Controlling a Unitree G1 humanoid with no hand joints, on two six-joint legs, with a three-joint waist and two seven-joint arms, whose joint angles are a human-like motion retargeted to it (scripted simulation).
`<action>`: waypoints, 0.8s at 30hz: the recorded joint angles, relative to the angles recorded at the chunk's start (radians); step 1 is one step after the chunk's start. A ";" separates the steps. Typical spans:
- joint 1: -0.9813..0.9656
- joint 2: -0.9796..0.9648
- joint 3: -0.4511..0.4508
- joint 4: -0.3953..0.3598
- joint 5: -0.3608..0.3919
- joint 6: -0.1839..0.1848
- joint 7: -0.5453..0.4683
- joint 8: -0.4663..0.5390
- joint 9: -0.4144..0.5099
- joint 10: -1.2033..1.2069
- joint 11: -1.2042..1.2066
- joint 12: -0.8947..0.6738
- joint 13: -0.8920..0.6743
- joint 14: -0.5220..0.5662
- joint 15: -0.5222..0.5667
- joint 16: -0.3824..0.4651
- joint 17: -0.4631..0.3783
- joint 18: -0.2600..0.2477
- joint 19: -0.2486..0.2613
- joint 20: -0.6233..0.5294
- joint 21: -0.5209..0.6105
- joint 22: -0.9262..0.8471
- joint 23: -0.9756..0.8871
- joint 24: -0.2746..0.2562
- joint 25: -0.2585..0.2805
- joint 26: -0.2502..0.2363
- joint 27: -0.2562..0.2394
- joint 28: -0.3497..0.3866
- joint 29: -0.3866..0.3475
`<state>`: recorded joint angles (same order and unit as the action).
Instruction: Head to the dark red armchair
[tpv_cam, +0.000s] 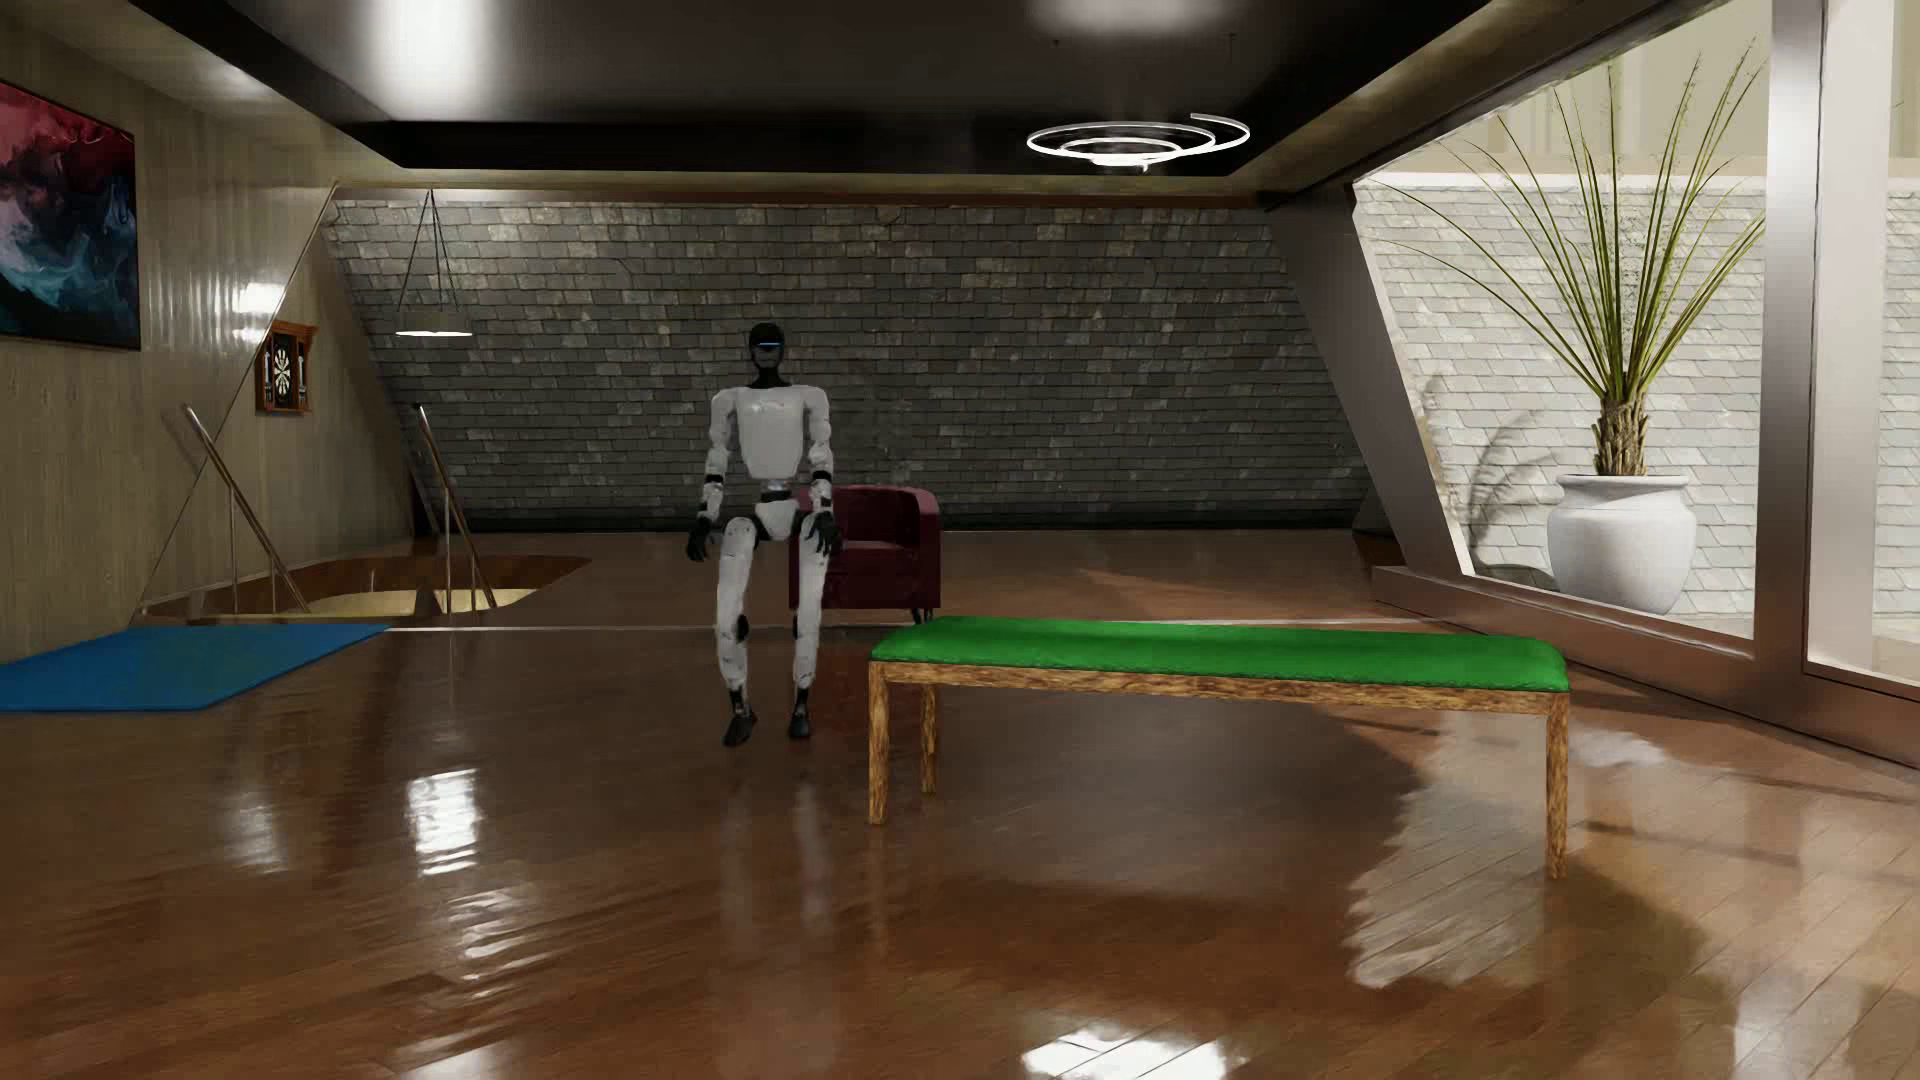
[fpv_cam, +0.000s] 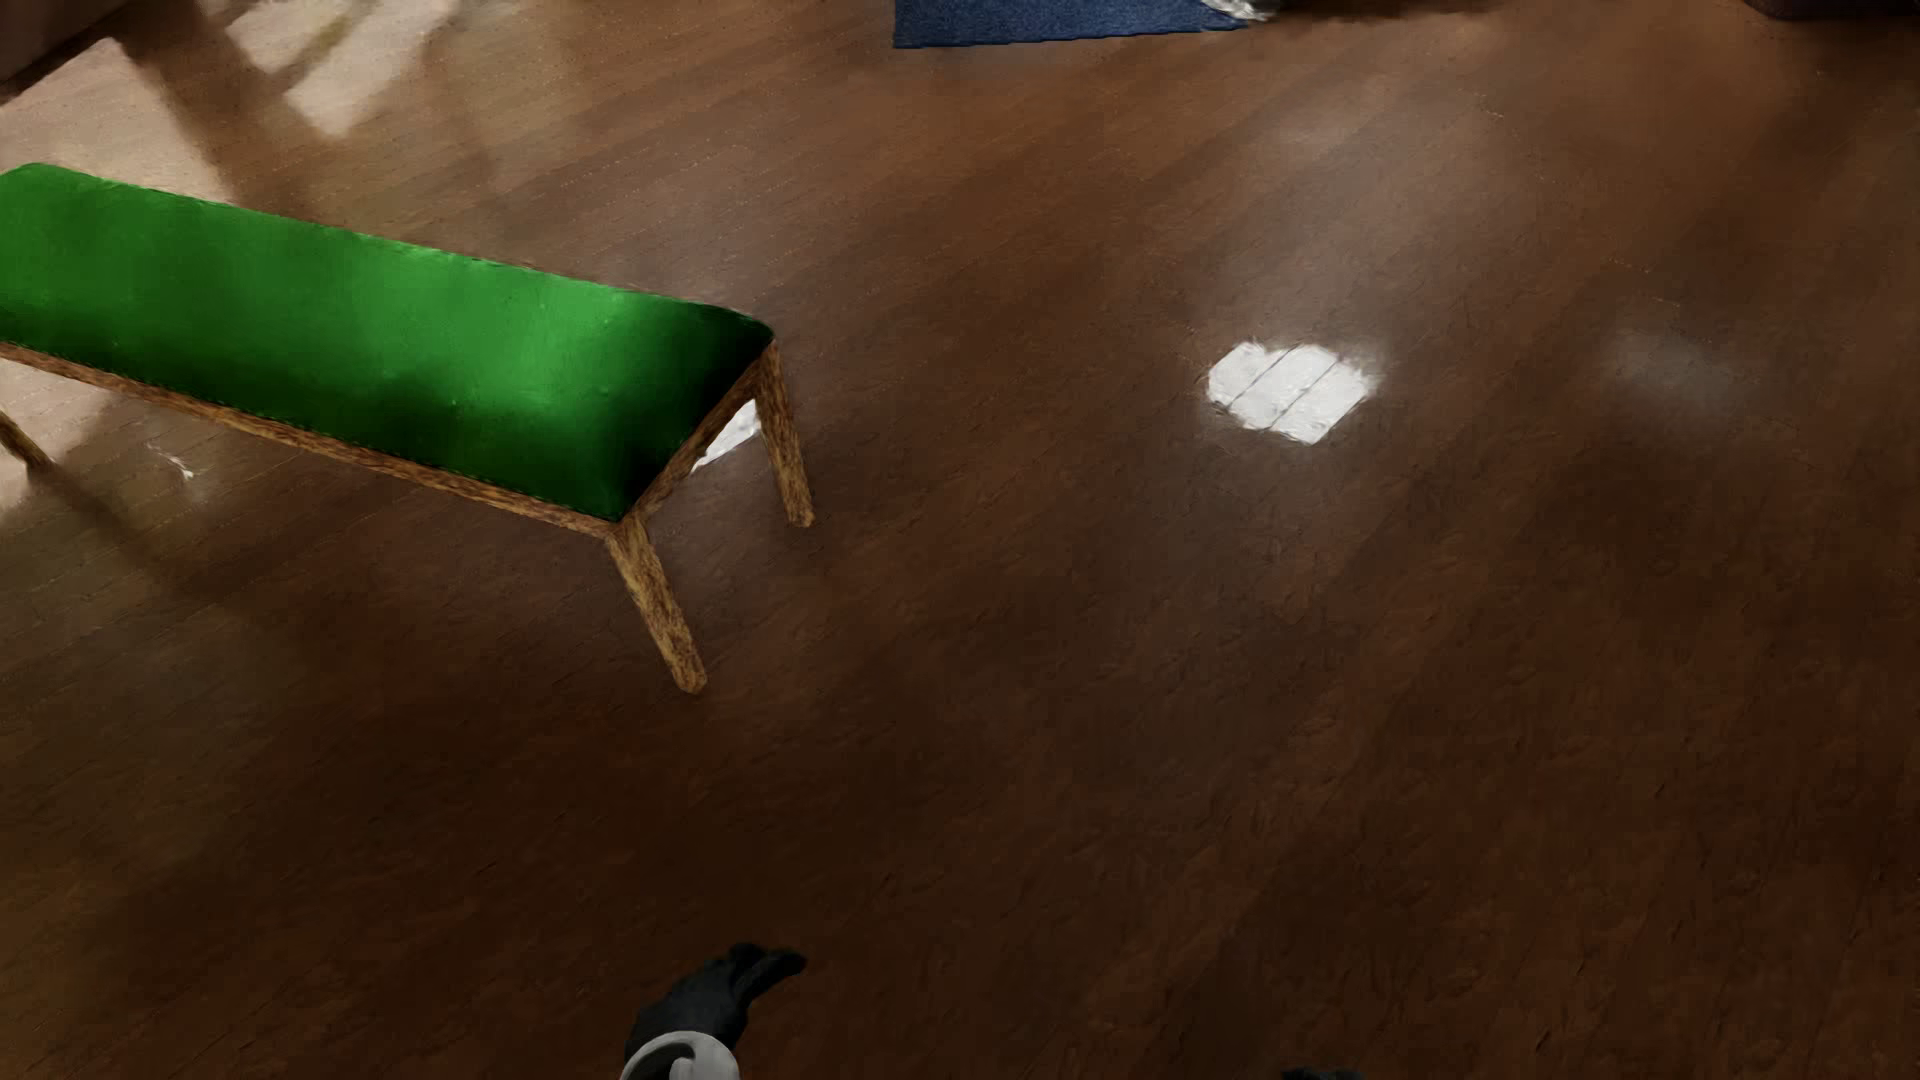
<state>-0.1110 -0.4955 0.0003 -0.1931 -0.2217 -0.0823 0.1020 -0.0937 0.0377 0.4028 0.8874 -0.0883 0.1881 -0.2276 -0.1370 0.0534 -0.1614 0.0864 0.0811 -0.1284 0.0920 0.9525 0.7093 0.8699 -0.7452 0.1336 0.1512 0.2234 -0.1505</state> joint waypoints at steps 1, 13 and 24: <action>0.027 -0.012 -0.008 0.003 0.019 0.005 -0.008 -0.024 -0.004 -0.019 -0.153 -0.019 -0.012 -0.009 0.013 0.006 0.005 -0.001 -0.017 -0.020 -0.003 -0.017 0.001 0.001 -0.006 -0.020 0.001 -0.006 0.006; 0.232 0.161 -0.031 0.123 0.219 0.120 -0.141 -0.061 -0.067 0.097 -0.637 0.071 0.008 0.261 0.186 -0.011 0.105 -0.059 -0.052 -0.178 -0.068 0.010 0.159 0.022 -0.096 0.023 0.041 -0.073 0.069; -0.402 0.379 0.017 0.301 0.322 0.179 -0.140 -0.190 -0.024 0.569 -0.486 0.193 -0.175 0.111 -0.144 0.137 0.102 -0.145 -0.125 -0.042 0.018 -0.109 0.168 -0.112 -0.134 0.037 -0.063 -0.042 0.004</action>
<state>-0.5125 -0.1169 0.0170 0.1081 0.0999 0.0964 -0.0377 -0.2839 0.0141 0.9722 0.4018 0.1047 0.0133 -0.1163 -0.2813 0.1907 -0.0593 -0.0582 -0.0441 -0.1708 0.1099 0.8435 0.8773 0.7579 -0.8790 0.1705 0.0881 0.1819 -0.1465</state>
